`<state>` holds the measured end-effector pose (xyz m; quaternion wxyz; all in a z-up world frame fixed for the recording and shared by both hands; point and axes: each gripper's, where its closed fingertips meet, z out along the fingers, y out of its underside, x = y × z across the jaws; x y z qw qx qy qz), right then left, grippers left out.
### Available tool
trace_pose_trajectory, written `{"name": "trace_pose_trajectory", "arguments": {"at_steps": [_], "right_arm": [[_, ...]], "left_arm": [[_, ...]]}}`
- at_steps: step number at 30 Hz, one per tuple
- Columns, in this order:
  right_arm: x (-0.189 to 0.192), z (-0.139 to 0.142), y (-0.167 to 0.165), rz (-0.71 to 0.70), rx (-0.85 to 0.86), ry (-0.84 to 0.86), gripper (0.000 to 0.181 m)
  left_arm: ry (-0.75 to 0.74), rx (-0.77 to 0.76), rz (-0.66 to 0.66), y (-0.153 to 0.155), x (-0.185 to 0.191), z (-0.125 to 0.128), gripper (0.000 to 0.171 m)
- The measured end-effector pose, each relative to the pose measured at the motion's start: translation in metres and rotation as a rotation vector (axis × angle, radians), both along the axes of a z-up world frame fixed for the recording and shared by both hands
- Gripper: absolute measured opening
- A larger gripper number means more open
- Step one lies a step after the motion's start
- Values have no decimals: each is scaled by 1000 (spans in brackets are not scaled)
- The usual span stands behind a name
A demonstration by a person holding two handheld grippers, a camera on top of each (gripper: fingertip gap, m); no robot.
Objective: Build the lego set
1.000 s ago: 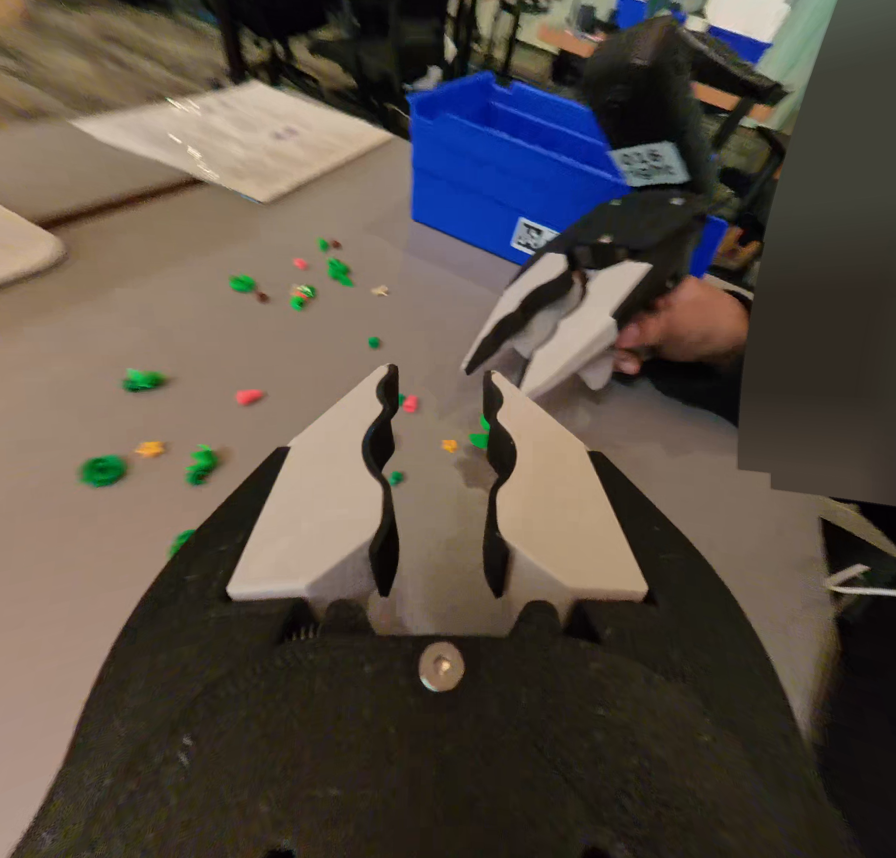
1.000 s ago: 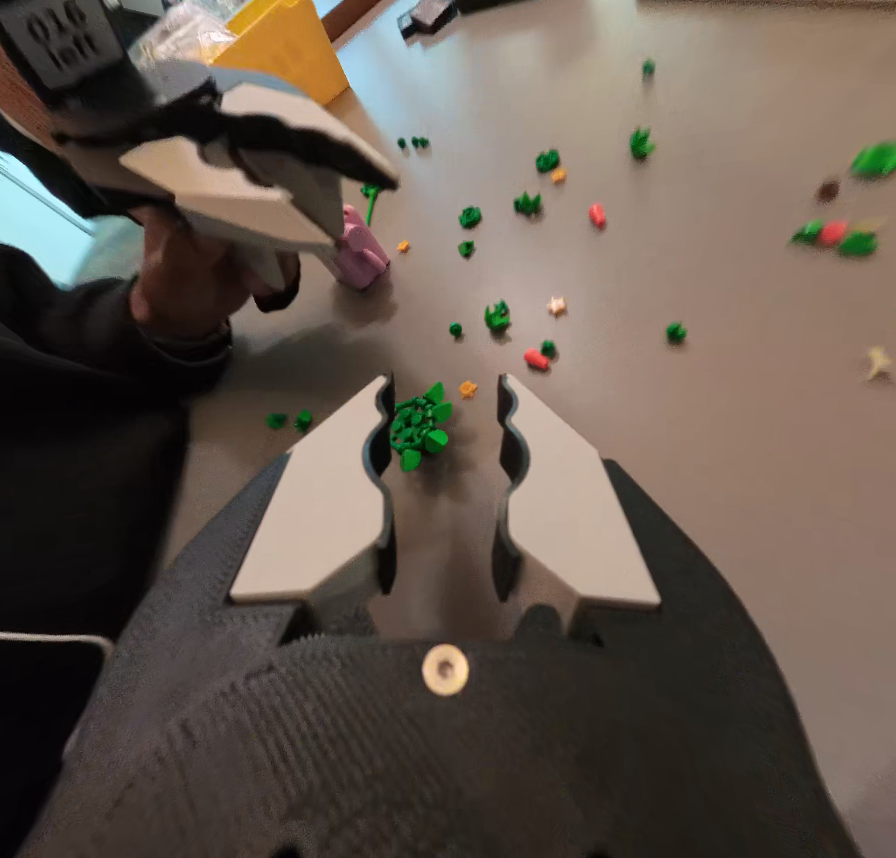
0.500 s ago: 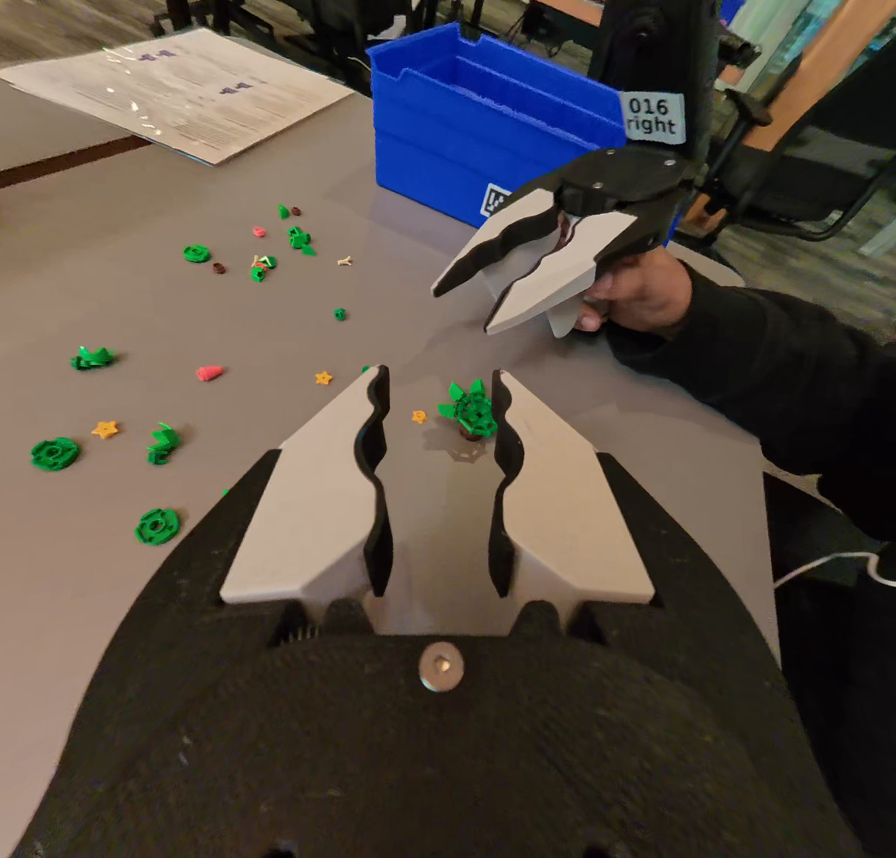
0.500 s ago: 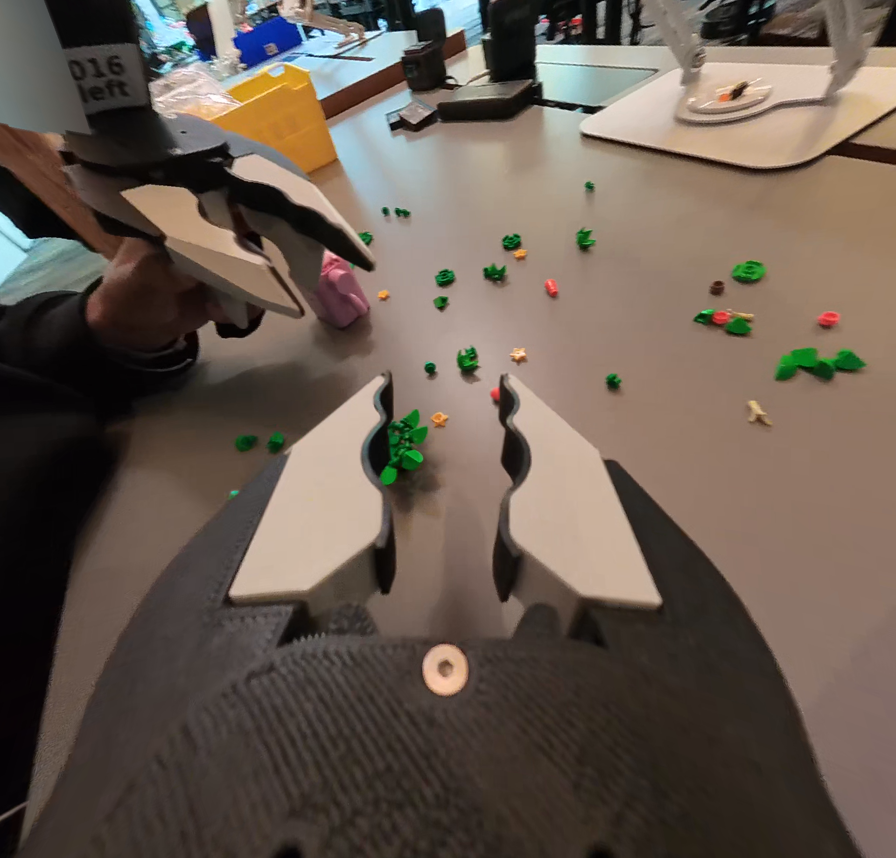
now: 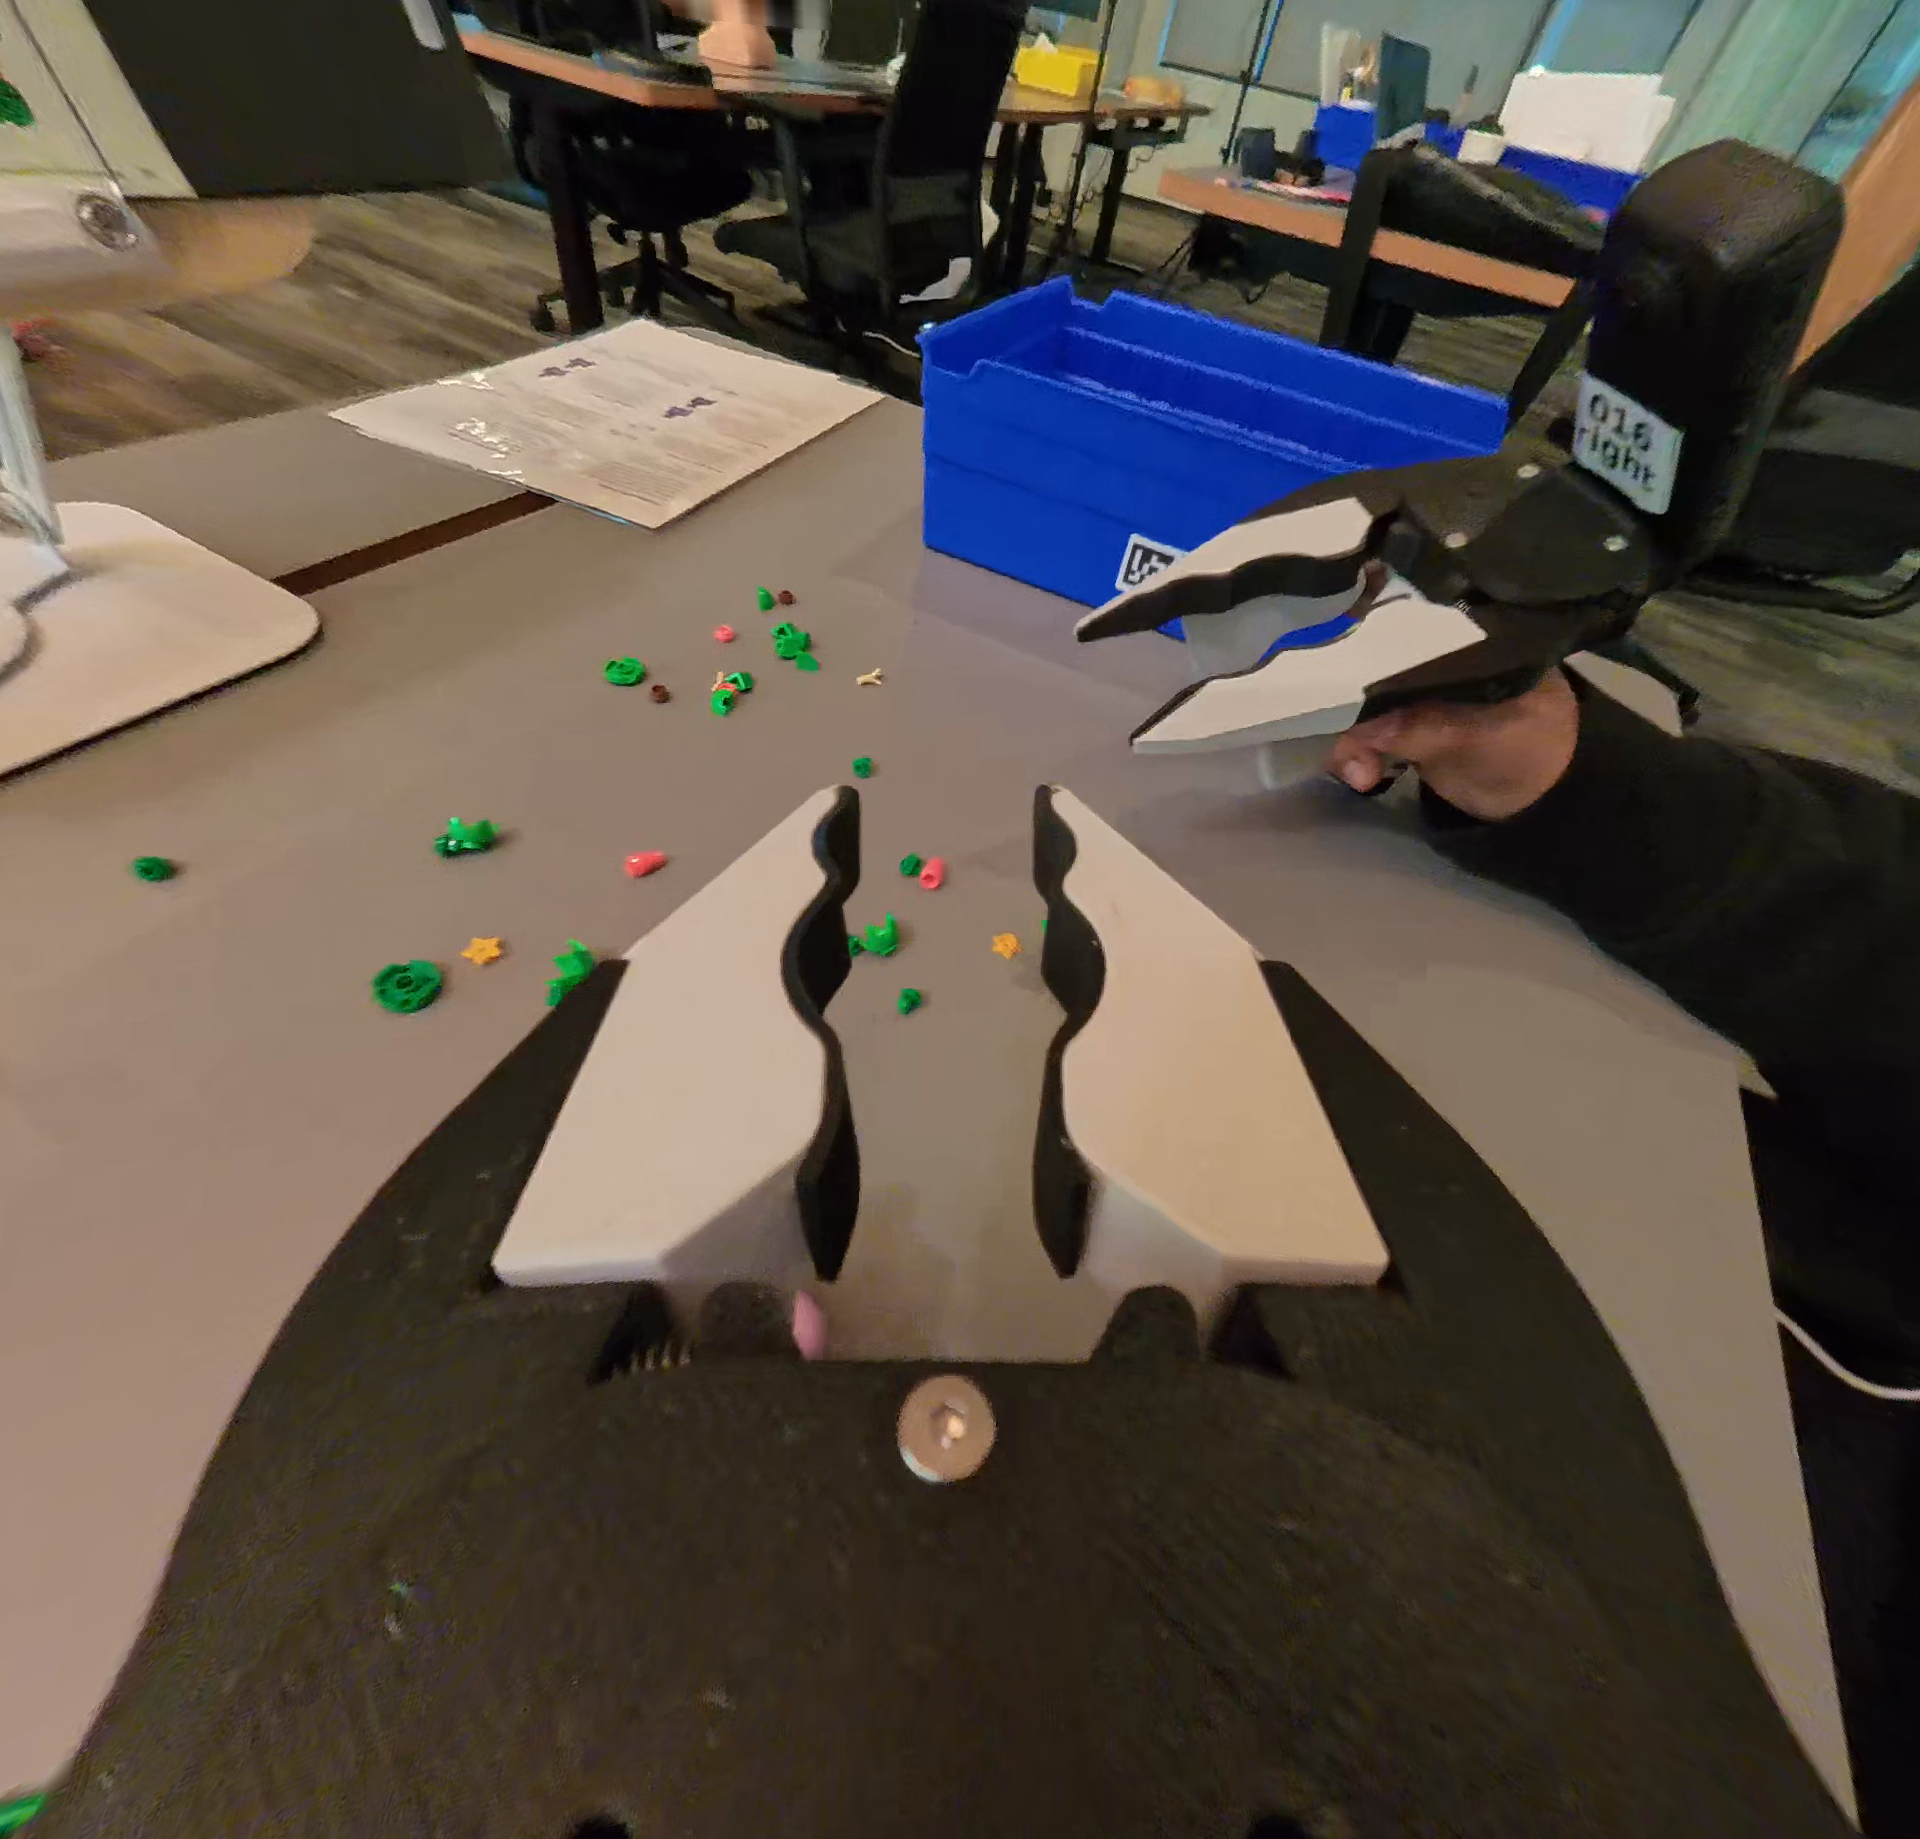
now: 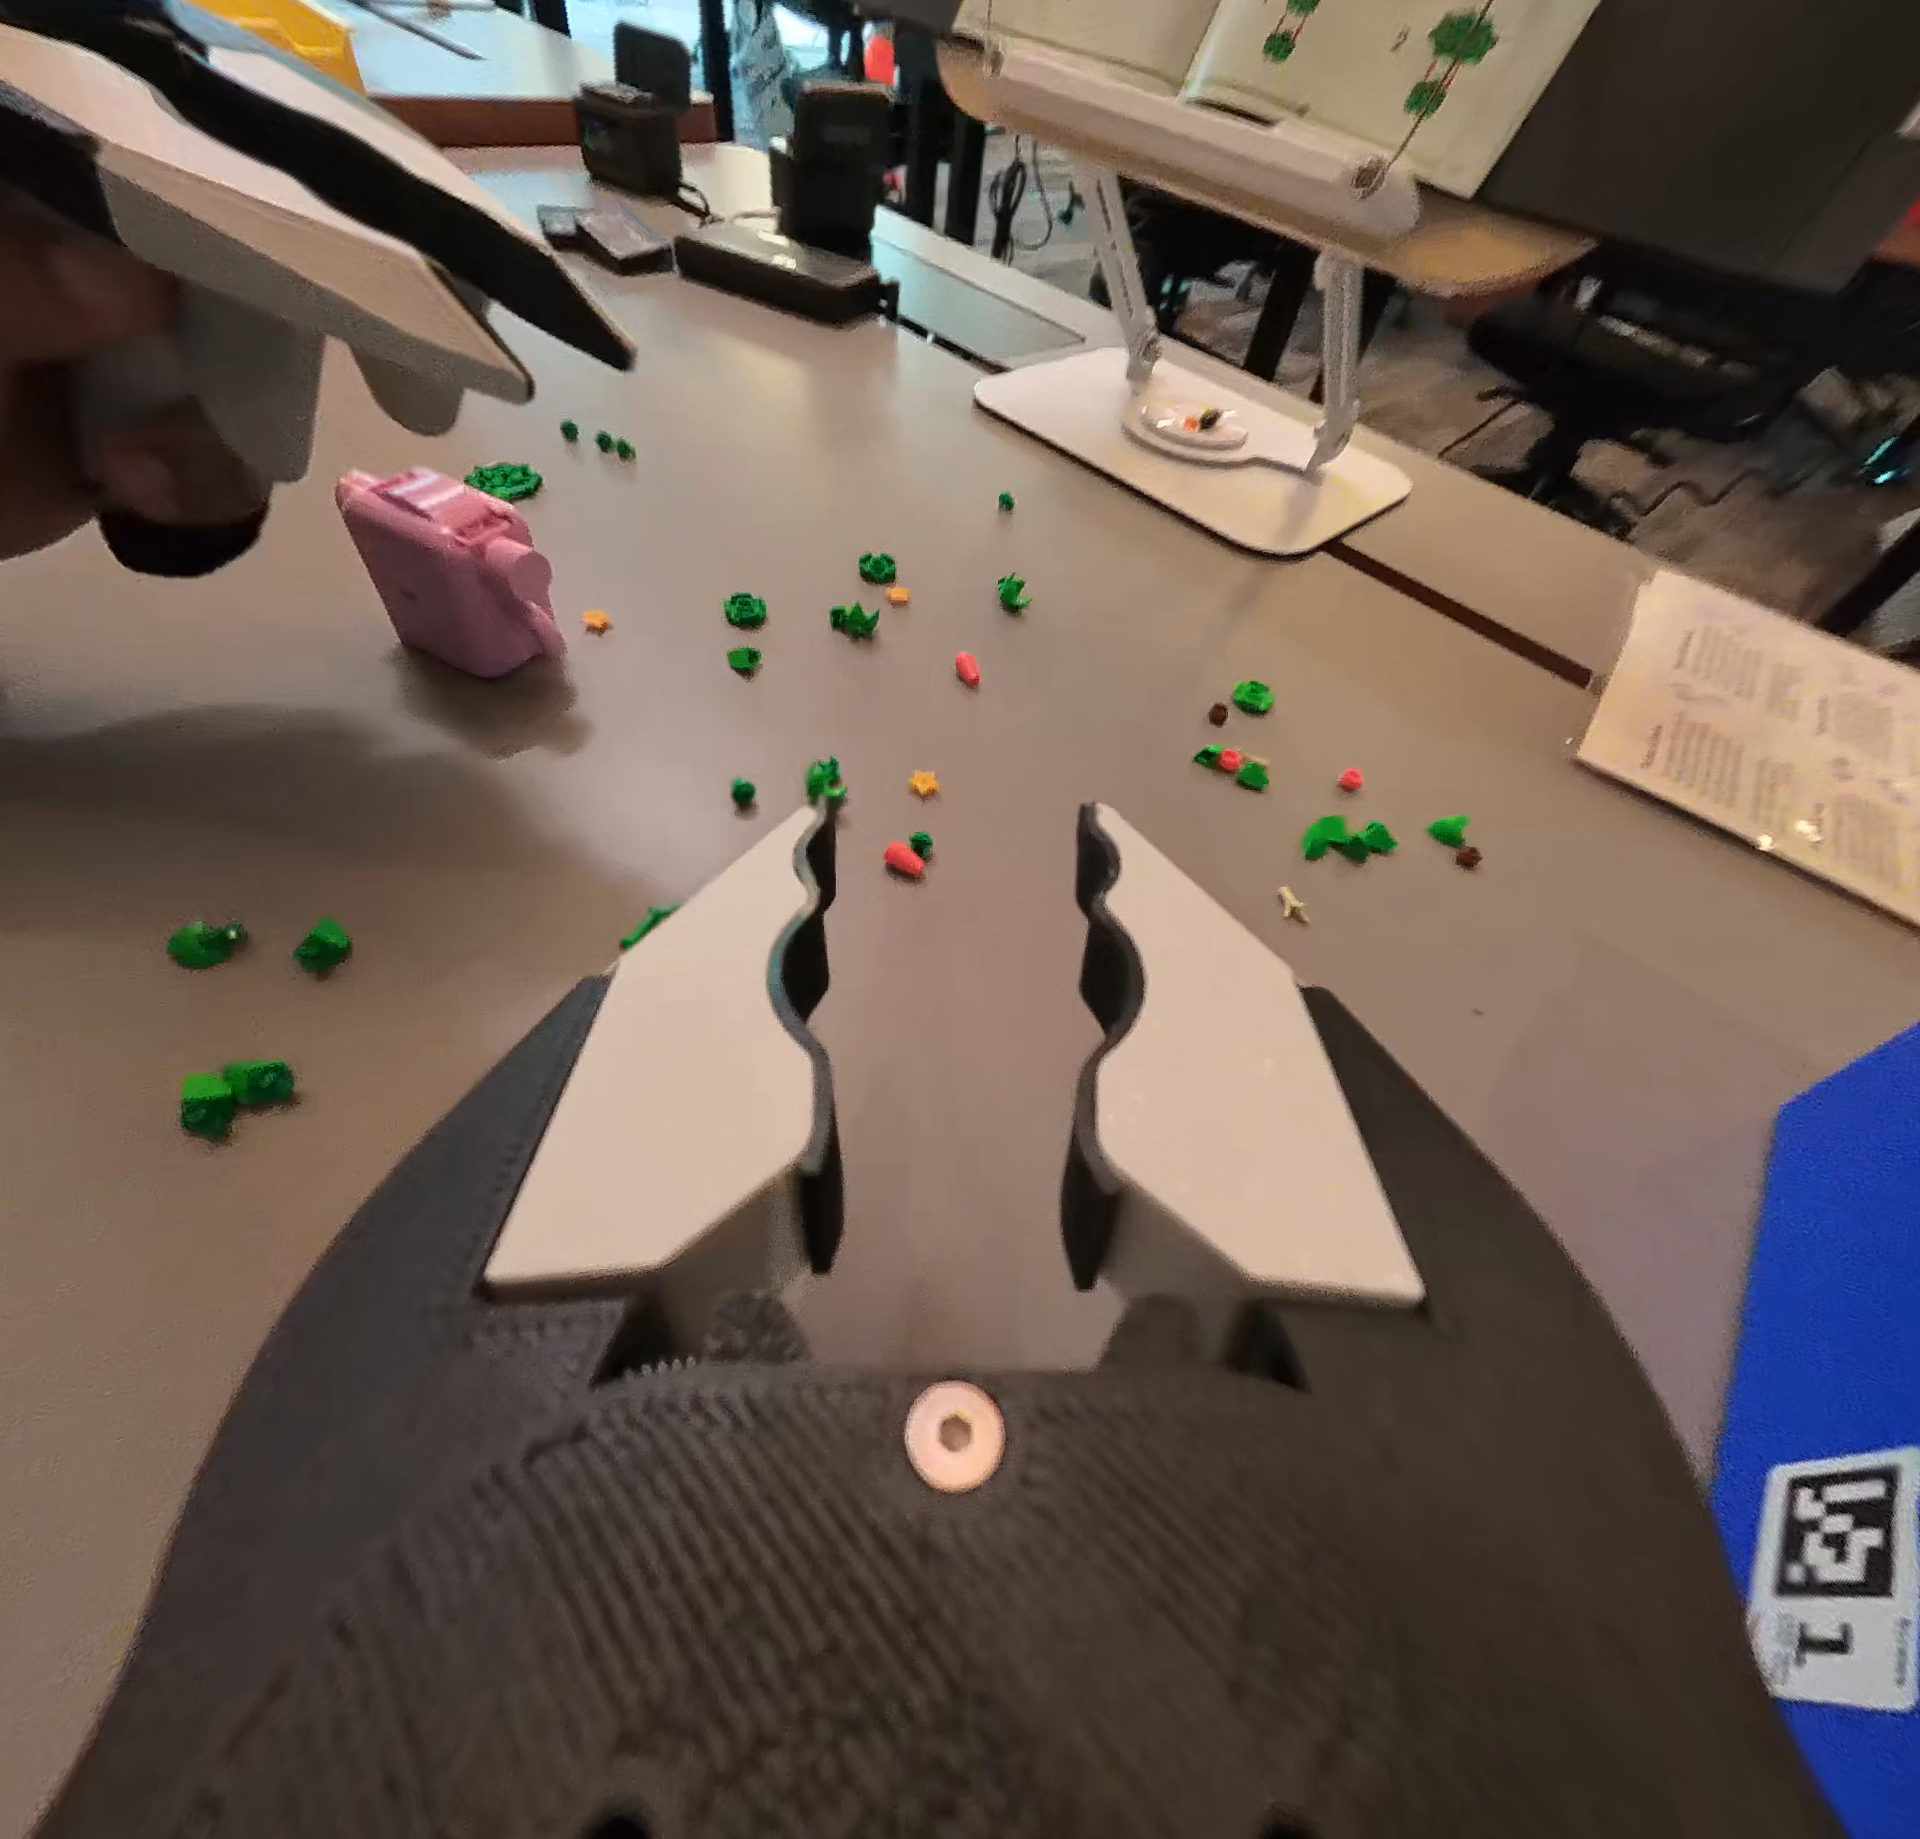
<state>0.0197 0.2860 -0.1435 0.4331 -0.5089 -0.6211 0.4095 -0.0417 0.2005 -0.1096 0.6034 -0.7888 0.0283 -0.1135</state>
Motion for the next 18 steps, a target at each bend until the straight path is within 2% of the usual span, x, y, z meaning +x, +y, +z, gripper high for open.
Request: {"name": "trace_pose_trajectory", "arguments": {"at_steps": [3,6,7,8,9,12,13,15,18], "right_arm": [[-4,19,-8,2,-18,73,47],[-13,53,-17,29,-36,180,42],[-19,65,-18,34,-40,214,39],[-27,76,-19,43,-42,237,37],[-36,85,-19,54,-44,248,34],[-69,99,-13,90,-26,248,20],[-80,98,-13,116,-11,237,2],[-96,85,-11,171,1,187,0],[-99,43,-4,183,1,62,0]], "left_arm": [[45,8,46,-12,-22,6,27],[89,26,116,-24,-54,22,25],[100,29,125,-27,-62,28,19],[116,27,133,-28,-70,33,1],[141,22,145,-28,-78,35,0],[199,-22,174,-23,-100,27,0],[198,-27,178,-23,-104,20,0],[172,9,184,-27,-108,7,0],[131,6,170,-35,-111,-1,0]]}}
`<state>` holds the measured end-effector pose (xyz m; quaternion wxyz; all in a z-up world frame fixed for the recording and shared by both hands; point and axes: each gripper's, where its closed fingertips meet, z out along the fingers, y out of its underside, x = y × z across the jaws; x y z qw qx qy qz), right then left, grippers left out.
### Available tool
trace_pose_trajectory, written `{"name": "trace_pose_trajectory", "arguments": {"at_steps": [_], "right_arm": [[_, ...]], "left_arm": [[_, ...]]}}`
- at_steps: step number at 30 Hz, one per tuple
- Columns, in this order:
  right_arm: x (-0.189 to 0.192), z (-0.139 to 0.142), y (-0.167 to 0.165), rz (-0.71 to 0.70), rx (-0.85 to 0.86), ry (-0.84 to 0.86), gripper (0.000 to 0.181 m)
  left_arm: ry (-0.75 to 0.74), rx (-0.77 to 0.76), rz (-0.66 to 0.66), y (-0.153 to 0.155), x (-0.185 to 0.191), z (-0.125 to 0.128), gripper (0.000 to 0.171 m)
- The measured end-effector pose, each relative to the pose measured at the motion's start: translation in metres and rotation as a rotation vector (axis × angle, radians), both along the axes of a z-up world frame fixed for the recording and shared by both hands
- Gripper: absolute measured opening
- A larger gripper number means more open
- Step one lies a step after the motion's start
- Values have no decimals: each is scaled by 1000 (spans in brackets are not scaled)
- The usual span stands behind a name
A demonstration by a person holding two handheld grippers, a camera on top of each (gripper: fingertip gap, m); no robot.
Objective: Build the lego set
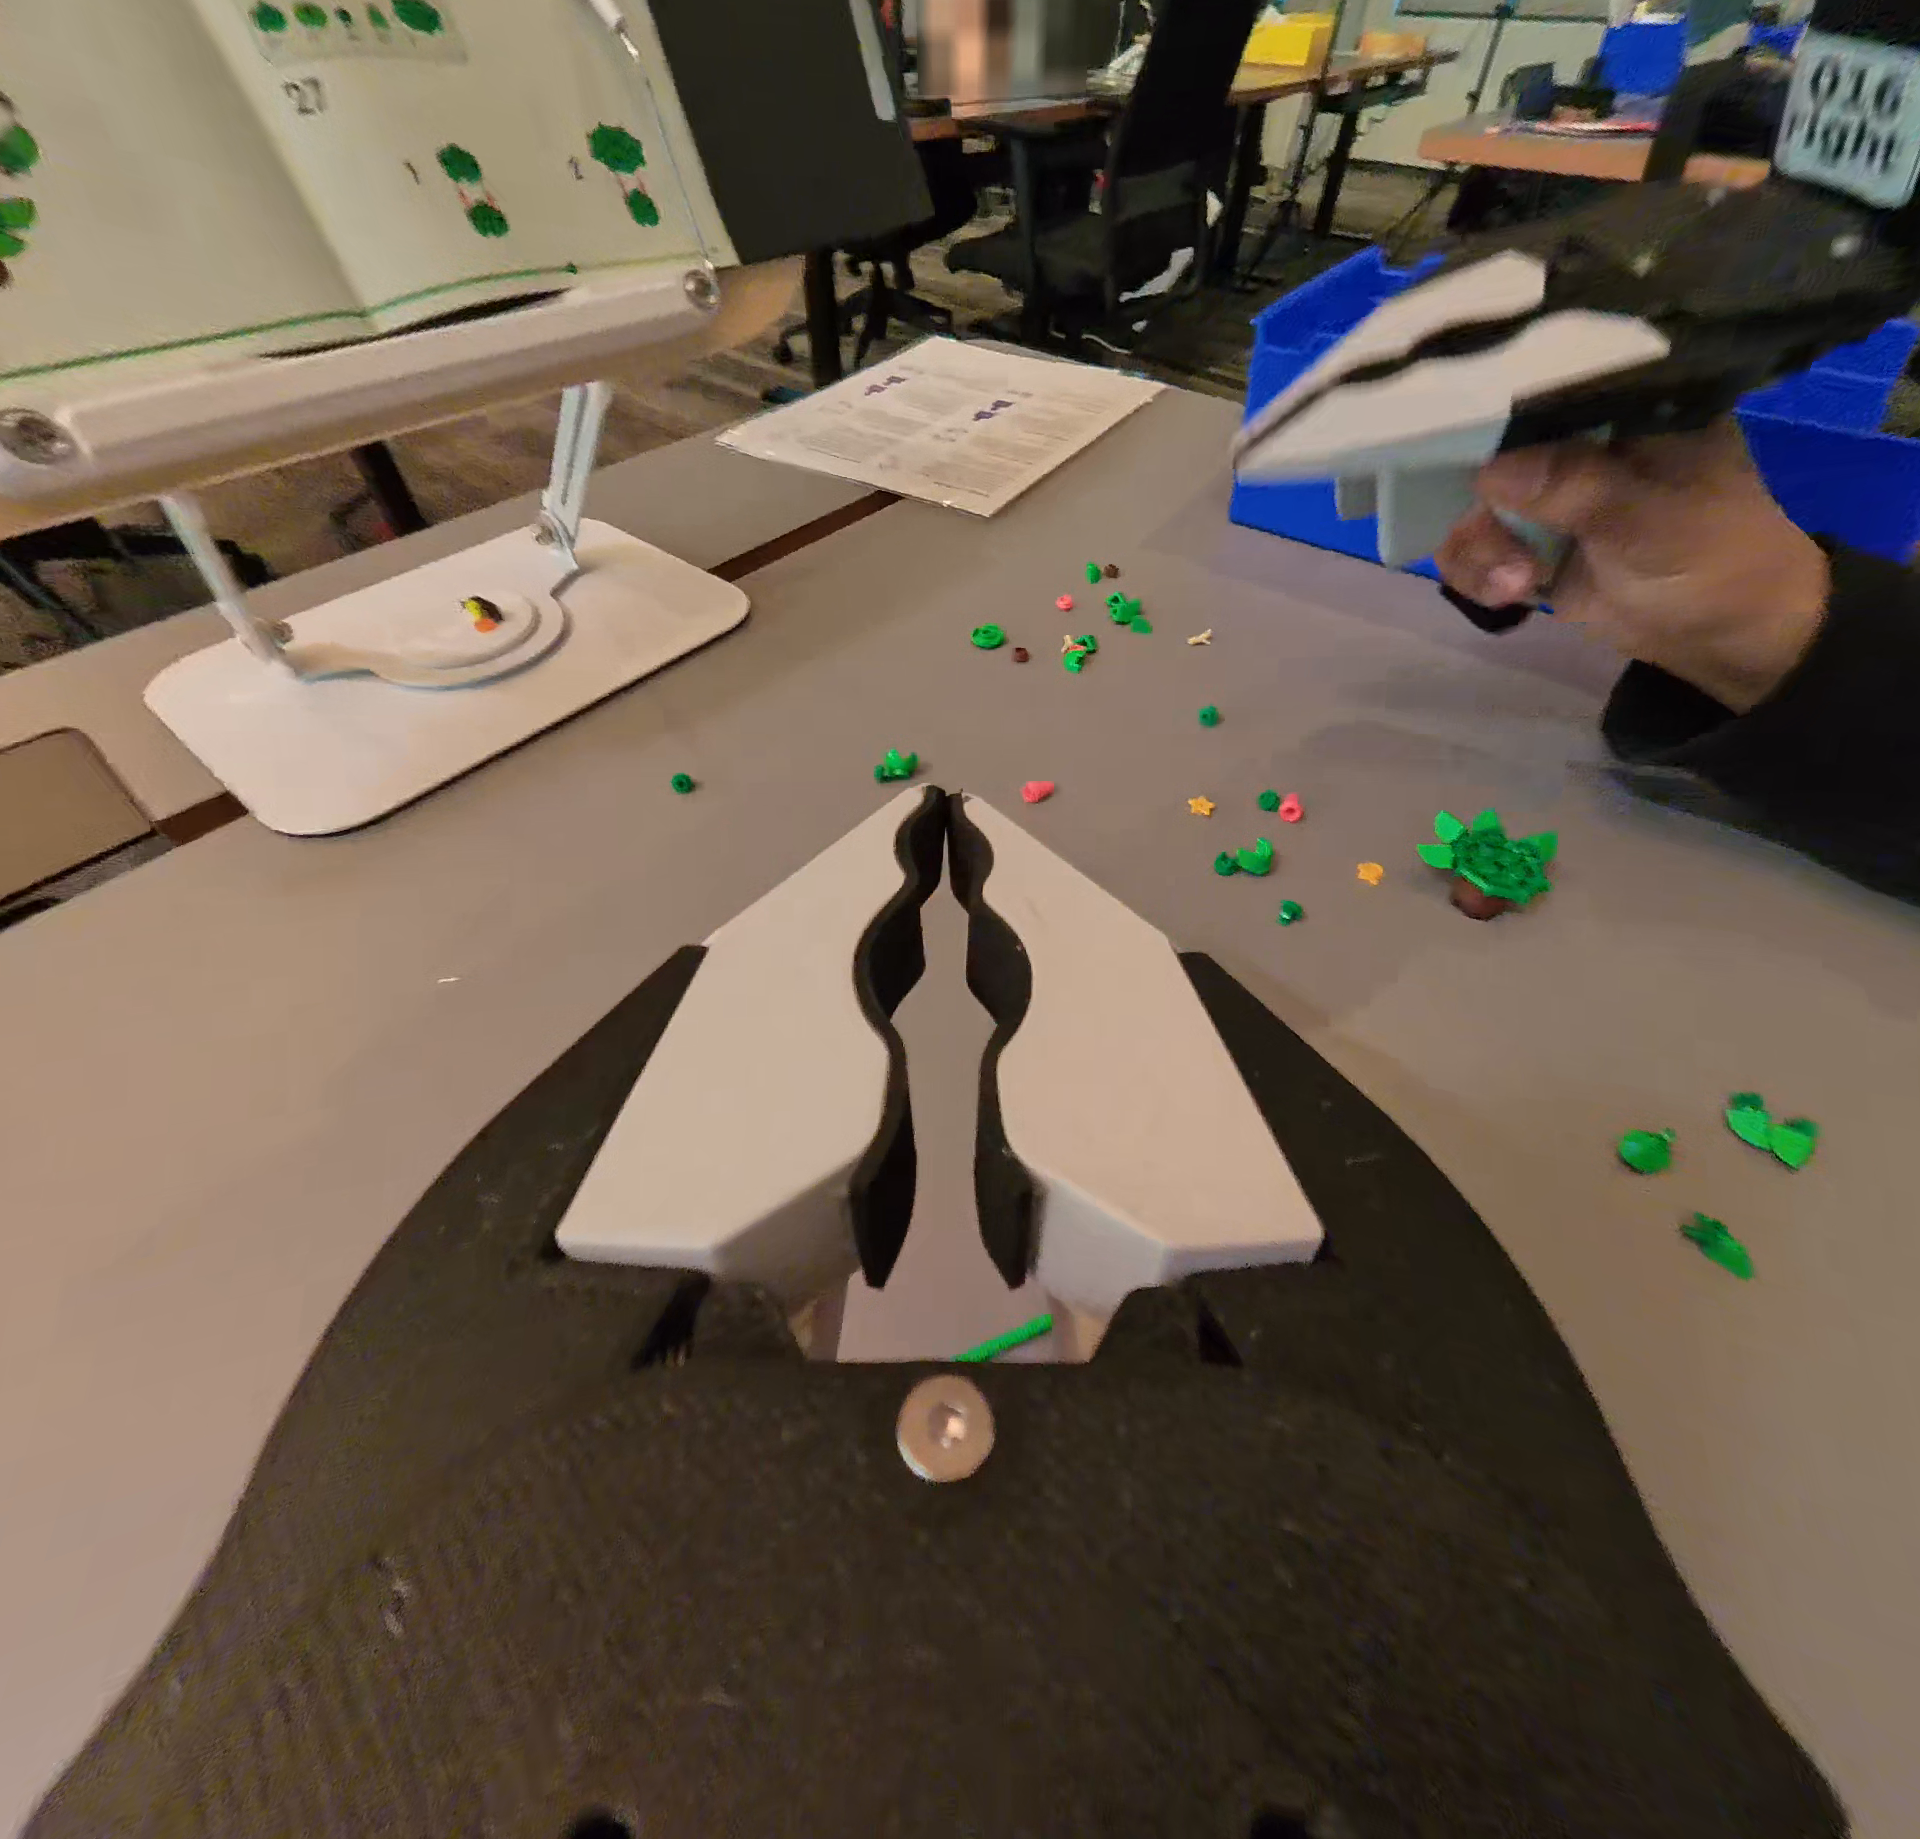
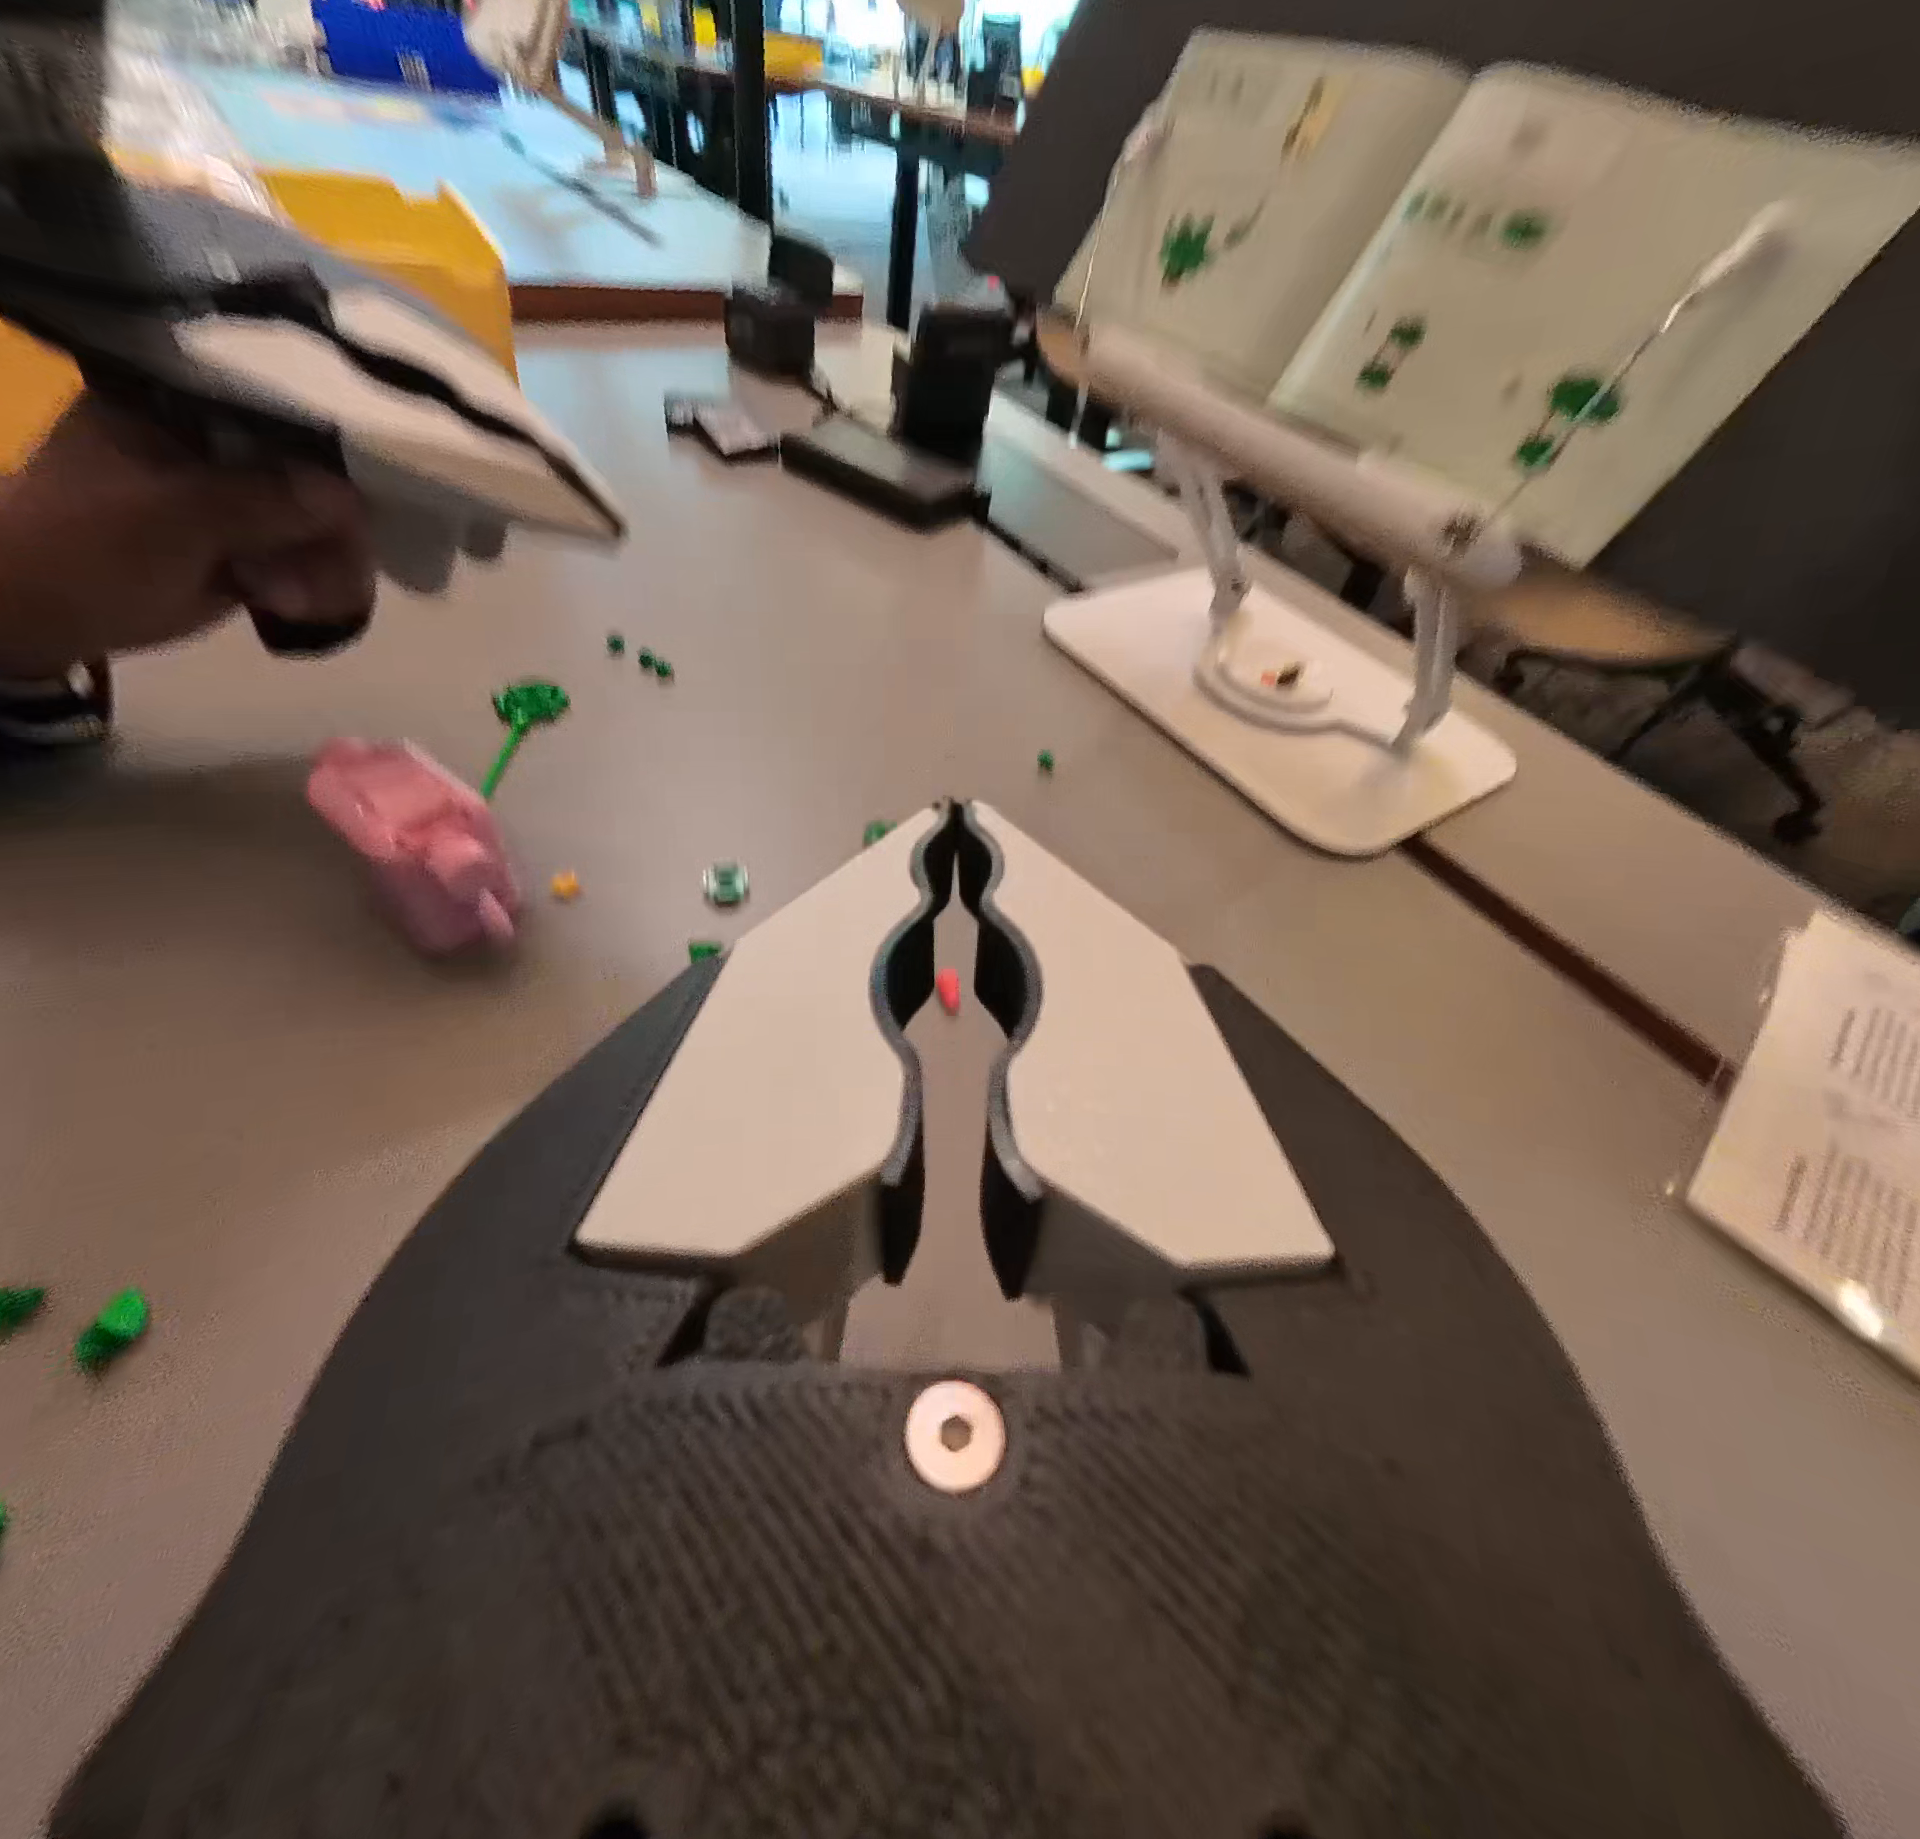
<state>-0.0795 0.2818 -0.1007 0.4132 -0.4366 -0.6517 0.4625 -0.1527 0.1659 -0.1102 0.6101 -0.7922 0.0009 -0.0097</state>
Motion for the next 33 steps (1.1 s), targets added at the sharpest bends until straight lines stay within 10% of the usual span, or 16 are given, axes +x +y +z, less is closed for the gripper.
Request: {"name": "trace_pose_trajectory", "arguments": {"at_steps": [16,26,33], "right_arm": [[5,-61,6,13,-172,-187,14],[7,-40,12,-13,-236,-110,14],[8,-28,0,-1,-173,-78,14]], "left_arm": [[-155,73,-10,-13,-15,14,4],[-189,86,-149,-7,18,18,9],[-276,28,-584,-10,115,21,11]]}}
